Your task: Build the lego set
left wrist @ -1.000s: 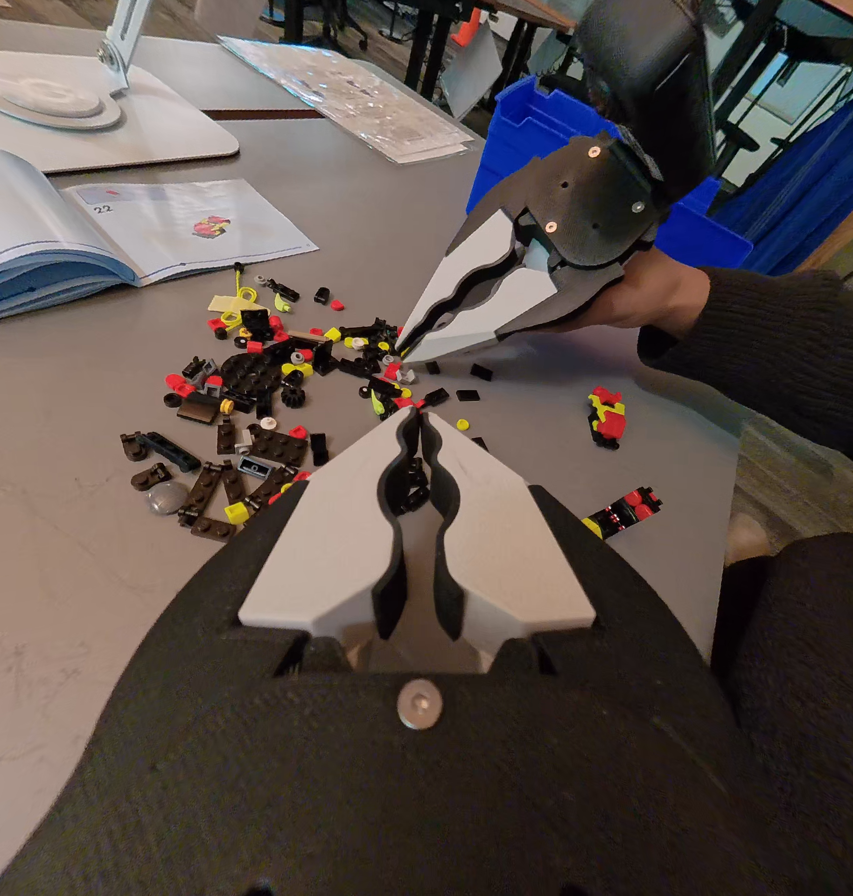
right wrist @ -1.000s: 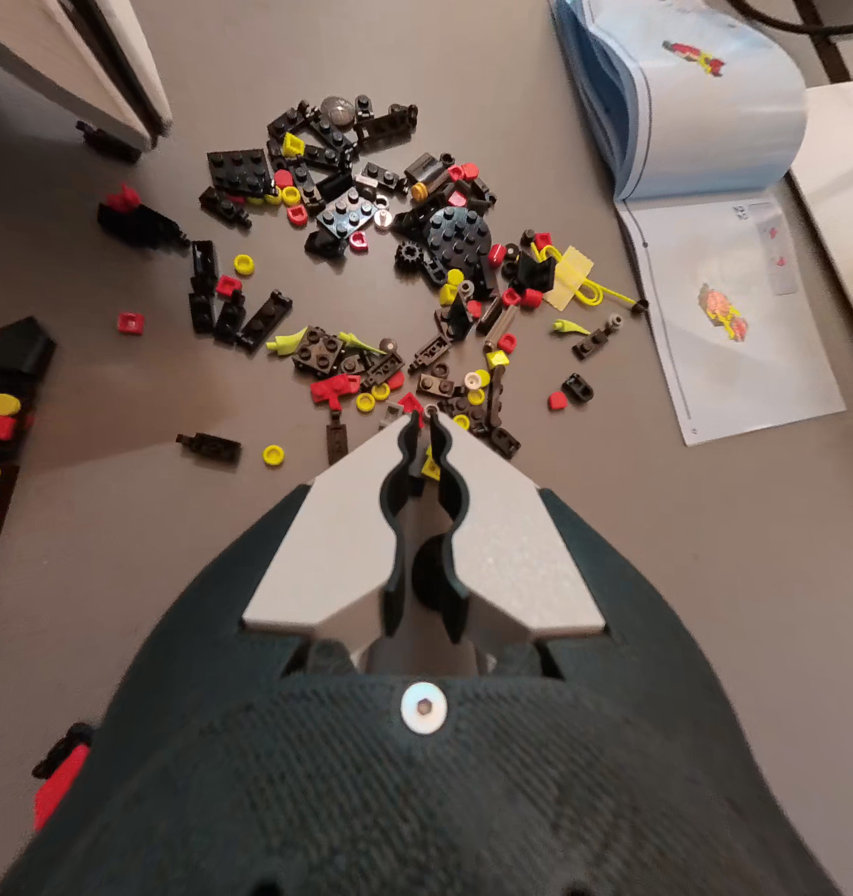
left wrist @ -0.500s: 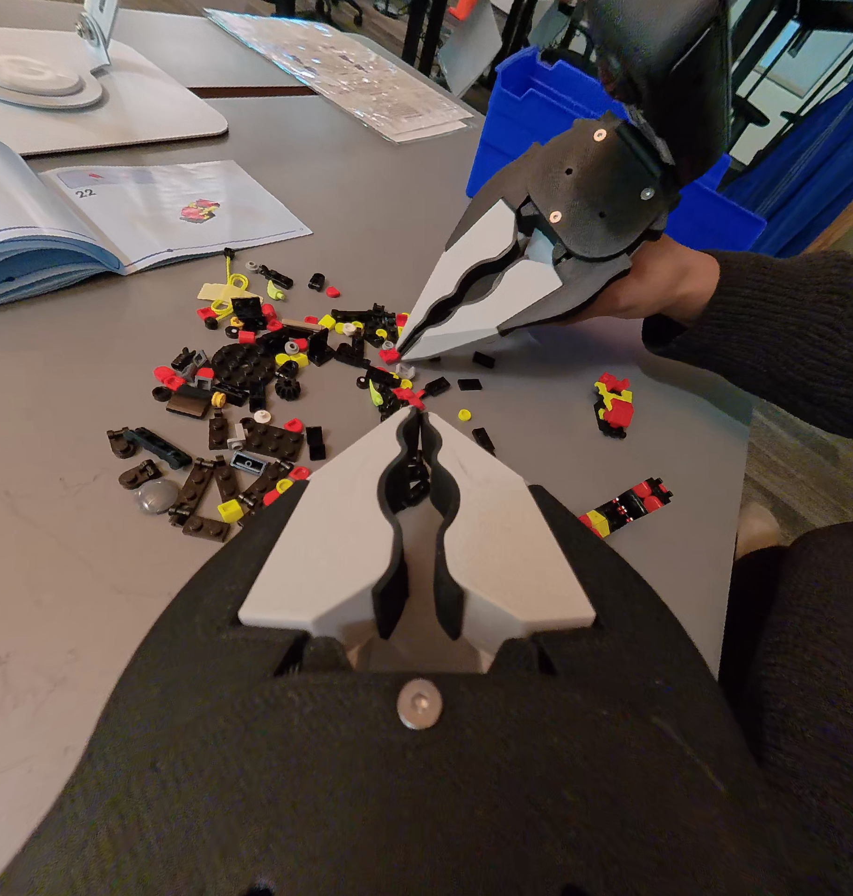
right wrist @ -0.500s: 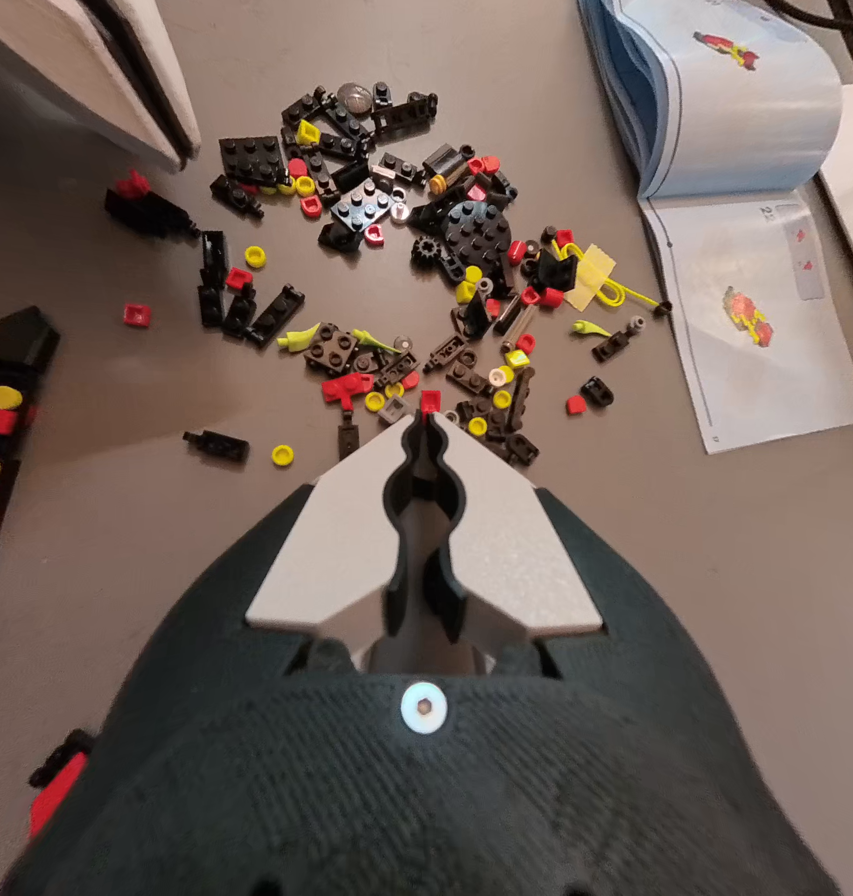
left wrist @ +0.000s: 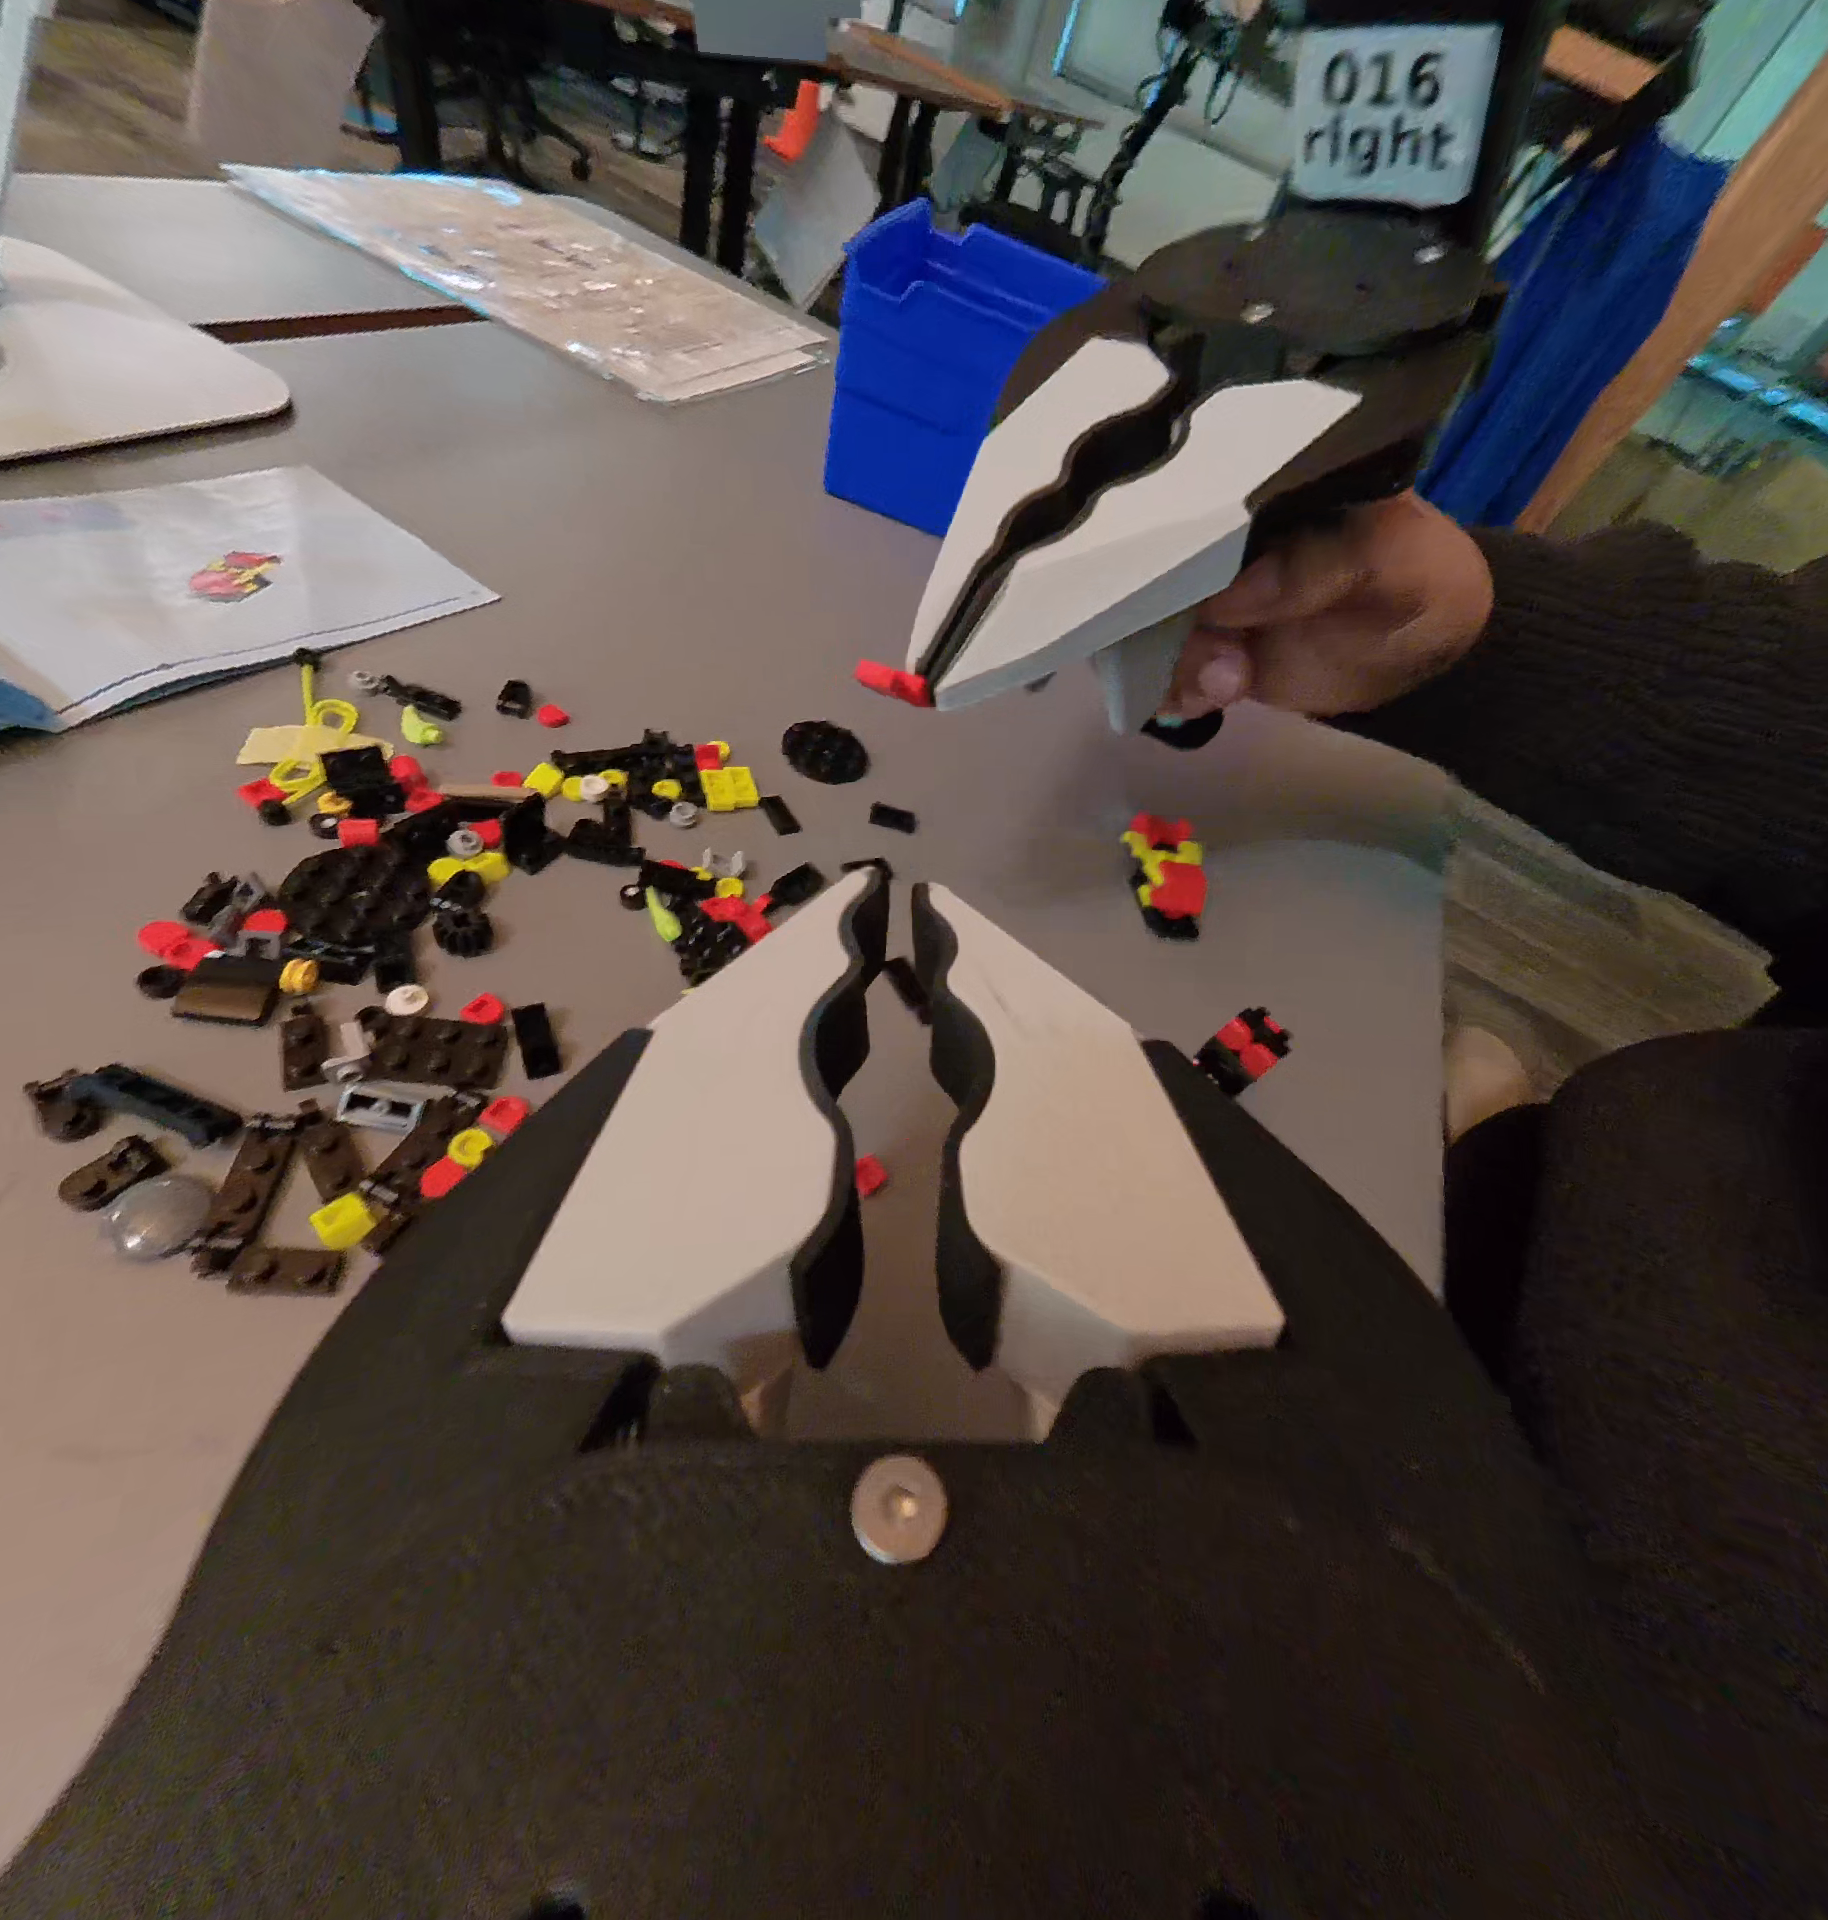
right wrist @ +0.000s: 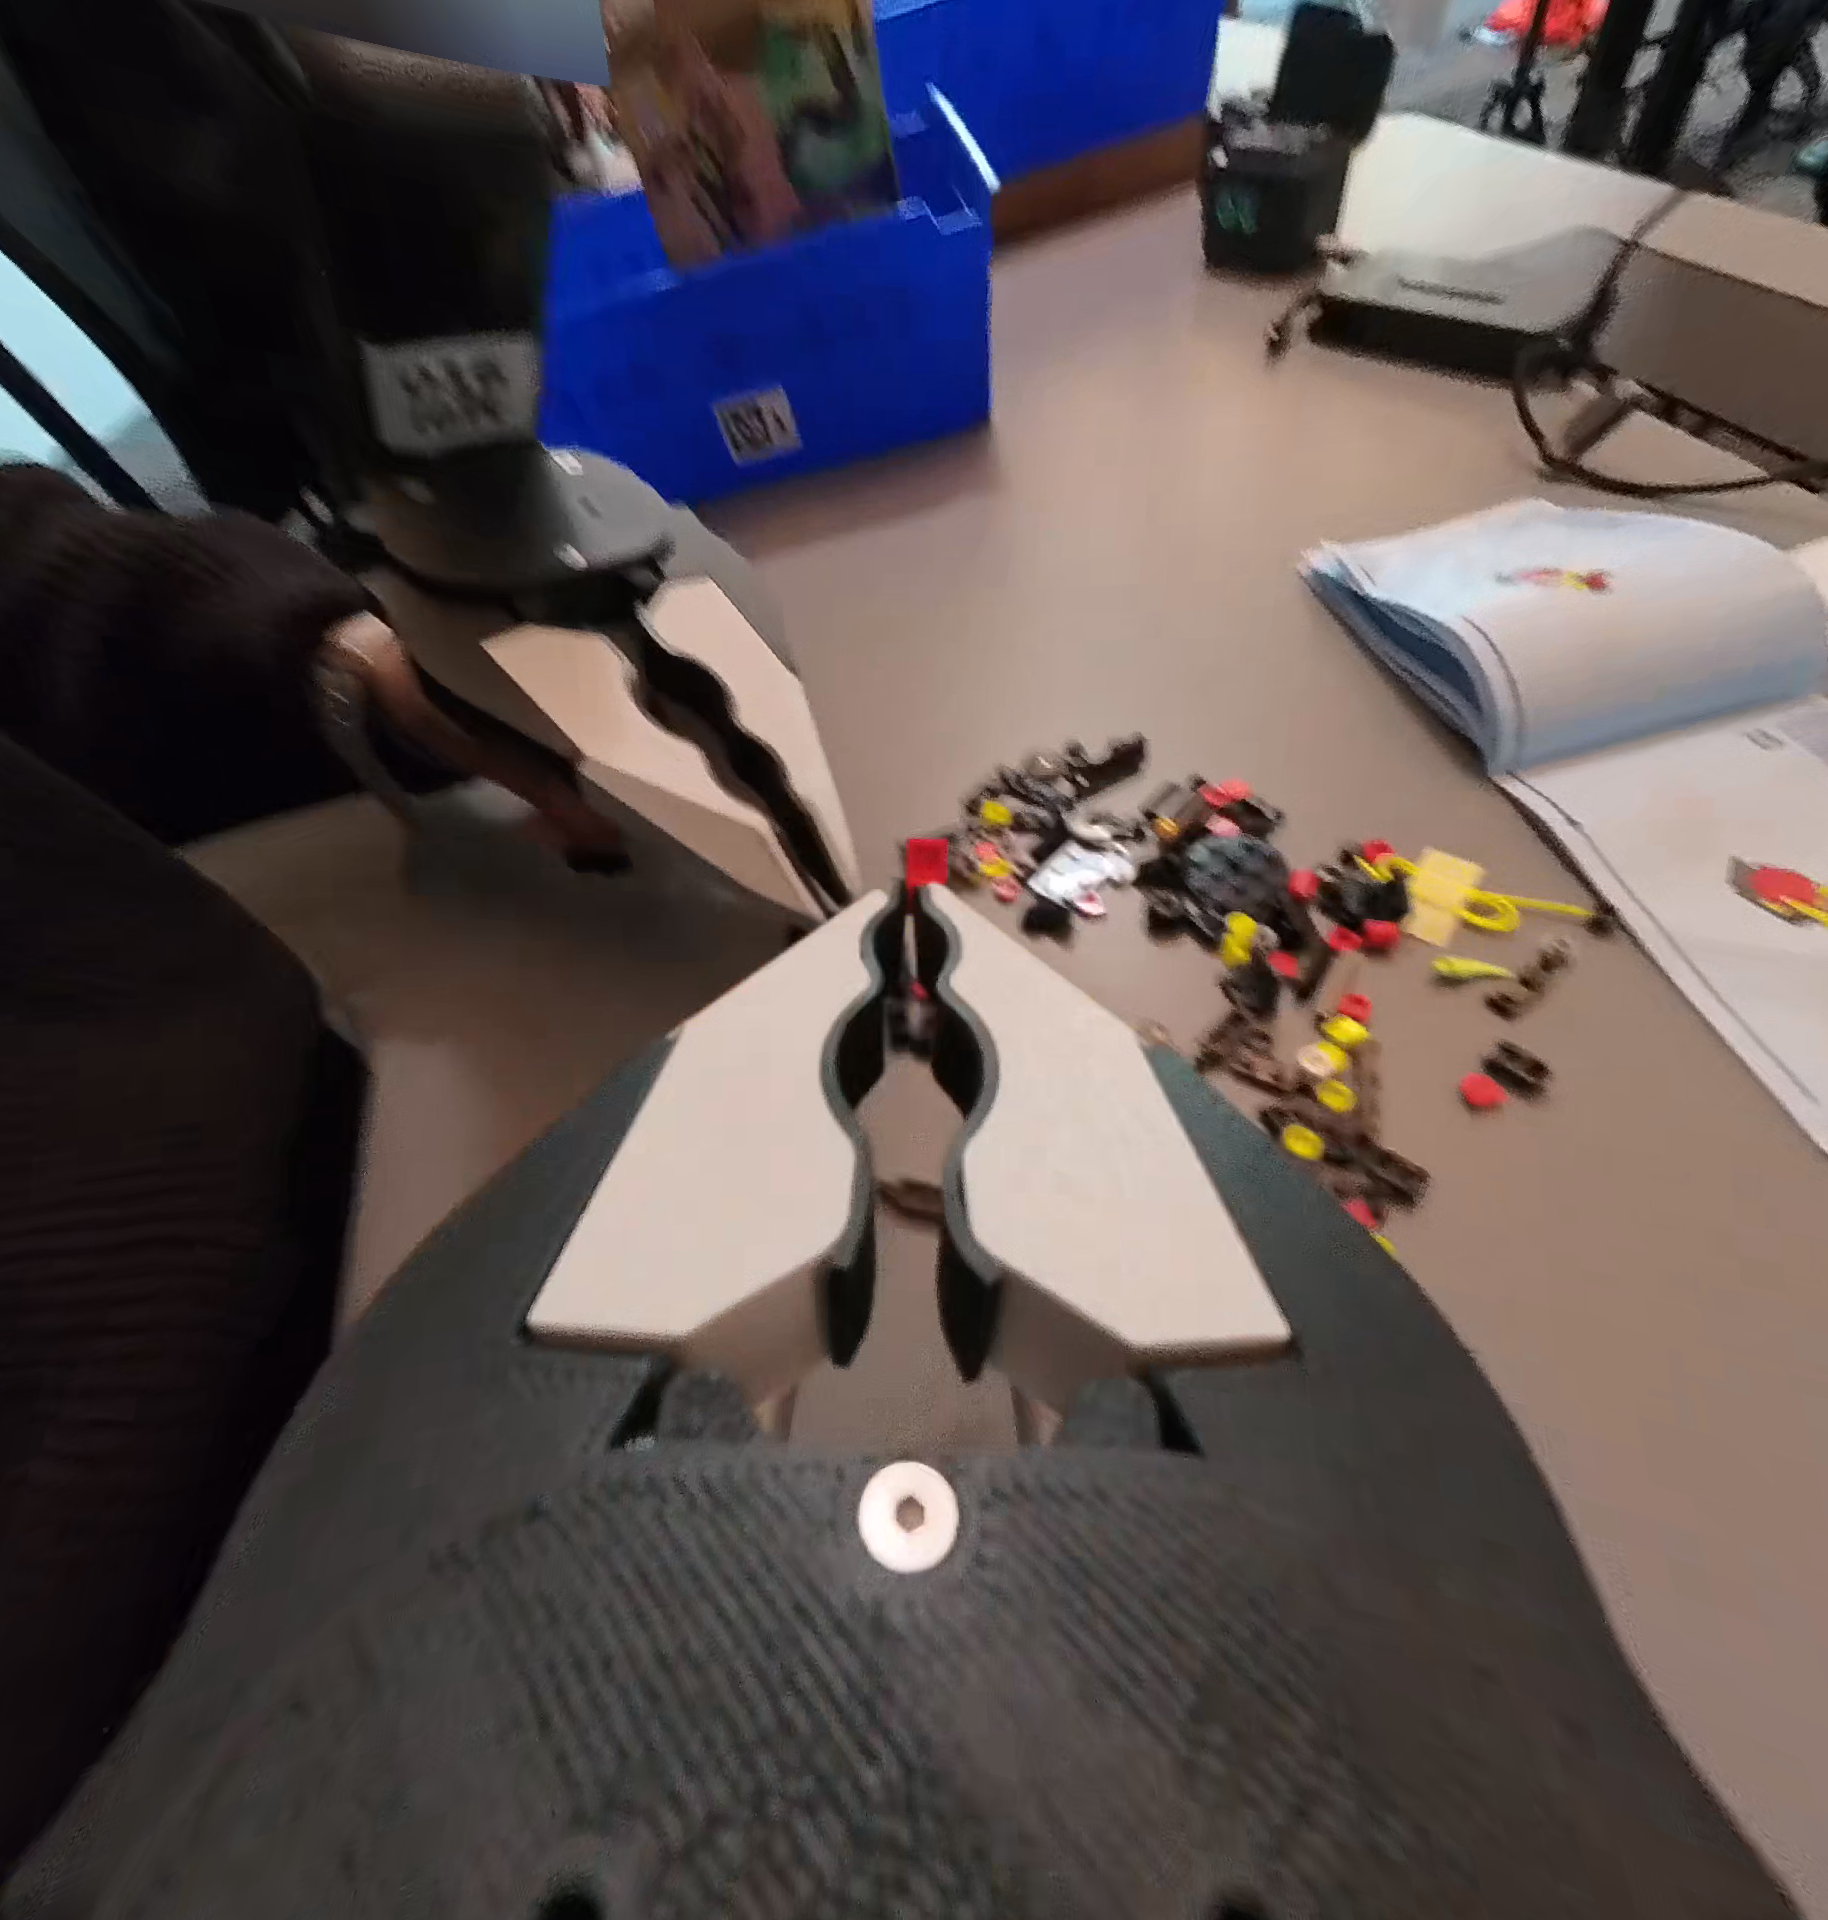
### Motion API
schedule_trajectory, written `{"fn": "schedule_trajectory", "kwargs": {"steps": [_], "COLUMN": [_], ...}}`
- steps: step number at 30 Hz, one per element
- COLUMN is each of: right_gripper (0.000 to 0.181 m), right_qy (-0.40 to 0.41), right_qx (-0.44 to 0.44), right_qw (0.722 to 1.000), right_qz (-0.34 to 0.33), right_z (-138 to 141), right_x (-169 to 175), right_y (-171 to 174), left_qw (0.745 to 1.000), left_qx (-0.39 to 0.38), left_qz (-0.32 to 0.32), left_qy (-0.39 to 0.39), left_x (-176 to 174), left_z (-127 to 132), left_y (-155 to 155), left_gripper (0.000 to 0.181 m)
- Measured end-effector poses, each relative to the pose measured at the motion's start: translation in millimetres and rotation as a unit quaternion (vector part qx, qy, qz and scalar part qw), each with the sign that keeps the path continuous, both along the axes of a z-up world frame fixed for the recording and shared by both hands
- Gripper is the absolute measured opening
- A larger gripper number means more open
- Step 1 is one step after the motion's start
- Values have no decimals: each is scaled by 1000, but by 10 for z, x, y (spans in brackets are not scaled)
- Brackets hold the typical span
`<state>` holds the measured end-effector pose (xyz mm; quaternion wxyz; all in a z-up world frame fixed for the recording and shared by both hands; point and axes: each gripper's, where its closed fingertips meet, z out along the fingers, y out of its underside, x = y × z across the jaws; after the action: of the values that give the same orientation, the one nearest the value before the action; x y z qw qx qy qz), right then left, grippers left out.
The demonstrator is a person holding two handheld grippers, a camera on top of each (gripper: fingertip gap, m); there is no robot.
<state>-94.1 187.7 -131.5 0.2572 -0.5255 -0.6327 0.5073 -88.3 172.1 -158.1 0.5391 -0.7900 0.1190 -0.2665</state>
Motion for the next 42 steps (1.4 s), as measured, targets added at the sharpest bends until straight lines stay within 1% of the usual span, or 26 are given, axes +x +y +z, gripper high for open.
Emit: {"fn": "schedule_trajectory", "kwargs": {"steps": [2, 4, 6, 9, 12, 18, 20, 24, 32, 35, 38, 40, 42], "right_gripper": [0, 0, 0, 0, 0, 0, 0, 0, 0, 0, 0, 0, 0], "right_qy": [16, 15, 17, 15, 17, 17, 17, 7, 1, 5, 7, 6, 8], "right_qx": [-49, -96, -122, -155, -213, -330, -359, -377, -391, -410, -426, -425, -411], "right_qw": [998, 995, 992, 988, 977, 944, 933, 926, 920, 911, 904, 904, 911], "right_qz": [19, 32, 31, 24, 18, 2, 4, 17, 32, 42, 47, 48, 44], "right_z": [117, 155, 168, 188, 209, 173, 171, 140, 144, 175, 193, 184, 176], "right_x": [4, 40, 96, 210, 346, 562, 588, 589, 590, 603, 612, 614, 618], "right_y": [-168, -297, -359, -405, -455, -479, -475, -507, -559, -561, -563, -558, -528], "left_qw": [999, 995, 990, 987, 984, 980, 978, 976, 966, 959, 954, 953, 952], "left_qx": [18, 29, 29, 34, 41, 31, 29, 24, 27, 14, 1, -3, -12], "left_qz": [-22, -44, -66, -92, -121, -156, -158, -165, -192, -201, -209, -211, -210], "left_qy": [-37, -86, -118, -124, -123, -123, -130, -137, -174, -199, -215, -217, -223], "left_x": [78, 143, 184, 251, 370, 569, 602, 643, 663, 654, 649, 648, 648], "left_z": [120, 243, 300, 318, 330, 283, 289, 291, 380, 414, 422, 415, 404], "left_y": [-41, -85, -123, -173, -236, -304, -306, -316, -396, -417, -428, -430, -422], "left_gripper": [4, 8, 14, 21, 24, 24, 18, 12, 12, 4, 3, 3, 2]}}
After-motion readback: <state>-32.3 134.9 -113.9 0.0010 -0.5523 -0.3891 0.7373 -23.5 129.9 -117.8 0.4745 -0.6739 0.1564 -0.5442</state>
